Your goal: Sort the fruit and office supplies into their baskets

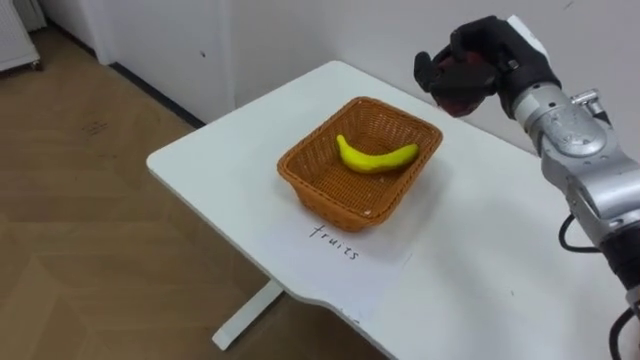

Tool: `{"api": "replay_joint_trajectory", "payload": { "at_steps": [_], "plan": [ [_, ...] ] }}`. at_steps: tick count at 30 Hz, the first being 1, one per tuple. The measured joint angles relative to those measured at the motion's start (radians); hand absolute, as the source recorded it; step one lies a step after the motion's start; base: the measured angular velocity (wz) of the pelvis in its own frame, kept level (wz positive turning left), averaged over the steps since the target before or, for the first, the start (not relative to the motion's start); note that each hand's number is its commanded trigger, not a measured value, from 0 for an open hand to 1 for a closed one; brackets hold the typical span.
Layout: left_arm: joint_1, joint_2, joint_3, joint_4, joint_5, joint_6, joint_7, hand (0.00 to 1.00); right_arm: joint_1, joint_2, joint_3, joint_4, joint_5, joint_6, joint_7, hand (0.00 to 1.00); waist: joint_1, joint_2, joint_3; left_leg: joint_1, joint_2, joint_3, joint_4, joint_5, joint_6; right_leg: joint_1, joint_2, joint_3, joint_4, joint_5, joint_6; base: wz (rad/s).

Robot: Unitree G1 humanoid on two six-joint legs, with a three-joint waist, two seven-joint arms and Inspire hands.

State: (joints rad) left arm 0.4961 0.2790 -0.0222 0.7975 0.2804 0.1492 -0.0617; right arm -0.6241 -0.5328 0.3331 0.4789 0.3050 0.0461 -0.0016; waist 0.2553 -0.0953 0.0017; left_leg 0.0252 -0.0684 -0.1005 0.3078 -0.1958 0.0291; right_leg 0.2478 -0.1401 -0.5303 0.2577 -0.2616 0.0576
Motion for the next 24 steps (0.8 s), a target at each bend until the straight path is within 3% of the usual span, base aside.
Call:
{"api": "replay_joint_trajectory", "payload": {
  "at_steps": [3, 7, 14, 24],
  "plan": [
    [0.002, 0.000, 0.000, -0.014, 0.007, 0.005, 0.001, 0.00, 0.012, 0.002, 0.000, 0.000, 0.000, 0.000, 0.001, 1.00, -0.001, -0.002, -0.0022, 0.006, -0.009, -0.019, 0.000, 0.000, 0.000, 0.014, -0.003, -0.019, -0.001, -0.001, 0.002, 0.18],
    [0.024, 0.002, 0.012, -0.036, 0.009, 0.004, 0.001, 0.00, 0.060, 0.011, 0.000, -0.015, -0.042, 0.002, 0.006, 1.00, 0.024, 0.004, -0.0040, 0.005, -0.014, -0.029, 0.004, 0.001, 0.002, 0.019, -0.009, -0.039, -0.001, -0.002, 0.006, 0.05],
    [0.064, 0.002, 0.019, -0.031, 0.008, 0.009, -0.017, 0.00, 0.100, 0.032, -0.001, -0.023, -0.085, 0.017, 0.020, 1.00, 0.030, 0.039, -0.0010, 0.004, -0.028, -0.057, 0.006, 0.006, 0.010, 0.026, -0.020, -0.066, -0.001, -0.002, 0.017, 0.13],
    [0.068, 0.001, 0.021, -0.028, 0.007, 0.012, -0.034, 0.00, 0.143, 0.033, -0.001, -0.021, -0.084, 0.018, 0.027, 1.00, 0.050, 0.036, -0.0015, 0.018, -0.041, -0.075, 0.005, 0.012, 0.014, 0.053, -0.028, -0.100, 0.000, -0.005, 0.025, 0.09]
  ]
}}
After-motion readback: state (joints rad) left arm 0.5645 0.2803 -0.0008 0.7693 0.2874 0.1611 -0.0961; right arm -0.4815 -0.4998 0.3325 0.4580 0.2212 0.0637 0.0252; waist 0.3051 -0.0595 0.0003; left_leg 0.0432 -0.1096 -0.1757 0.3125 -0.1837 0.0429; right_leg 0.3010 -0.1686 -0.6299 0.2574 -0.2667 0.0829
